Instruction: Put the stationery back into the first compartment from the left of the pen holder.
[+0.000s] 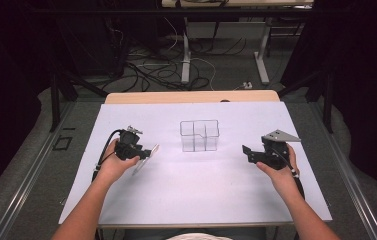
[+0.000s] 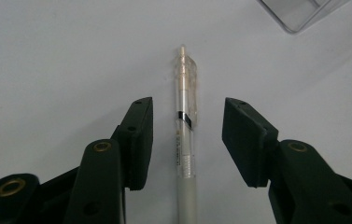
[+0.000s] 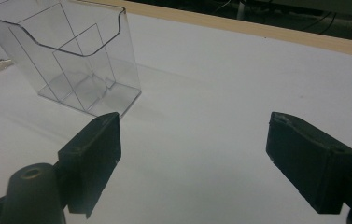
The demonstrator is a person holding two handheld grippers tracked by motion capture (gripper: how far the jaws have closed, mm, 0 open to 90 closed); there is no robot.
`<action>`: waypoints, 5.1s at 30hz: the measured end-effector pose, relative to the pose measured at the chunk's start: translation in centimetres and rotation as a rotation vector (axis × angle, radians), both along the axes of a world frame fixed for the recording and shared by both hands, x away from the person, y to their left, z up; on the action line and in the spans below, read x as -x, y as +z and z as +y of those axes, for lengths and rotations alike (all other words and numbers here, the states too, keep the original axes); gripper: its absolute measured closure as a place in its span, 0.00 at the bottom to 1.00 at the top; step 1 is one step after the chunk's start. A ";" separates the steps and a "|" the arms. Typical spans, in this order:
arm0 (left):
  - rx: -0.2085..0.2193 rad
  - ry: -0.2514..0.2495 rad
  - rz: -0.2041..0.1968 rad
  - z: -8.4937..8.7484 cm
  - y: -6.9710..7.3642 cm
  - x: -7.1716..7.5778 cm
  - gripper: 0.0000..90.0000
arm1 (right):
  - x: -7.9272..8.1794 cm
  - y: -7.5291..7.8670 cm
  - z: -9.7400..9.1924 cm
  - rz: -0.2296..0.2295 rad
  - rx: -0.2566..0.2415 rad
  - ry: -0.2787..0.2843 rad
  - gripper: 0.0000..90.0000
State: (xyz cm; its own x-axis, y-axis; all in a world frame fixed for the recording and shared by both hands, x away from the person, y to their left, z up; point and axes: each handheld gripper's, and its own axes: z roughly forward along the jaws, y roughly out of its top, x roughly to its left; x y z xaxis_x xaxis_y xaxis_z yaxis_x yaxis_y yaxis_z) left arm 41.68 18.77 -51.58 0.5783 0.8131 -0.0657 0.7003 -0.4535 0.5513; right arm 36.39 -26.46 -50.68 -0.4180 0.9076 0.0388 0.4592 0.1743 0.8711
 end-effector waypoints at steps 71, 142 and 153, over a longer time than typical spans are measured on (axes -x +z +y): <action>-0.085 0.017 0.220 -0.2 -0.5 0.4 0.88 | 0.4 -0.6 0.9 0.020 0.046 0.057 0.17; 0.056 -0.251 0.338 -7.1 2.6 5.3 0.88 | 6.3 -0.9 18.0 -0.499 0.931 0.930 0.44; 0.065 -0.249 0.347 -6.9 2.5 5.2 0.88 | 6.0 -1.9 19.9 -0.590 1.066 0.983 0.62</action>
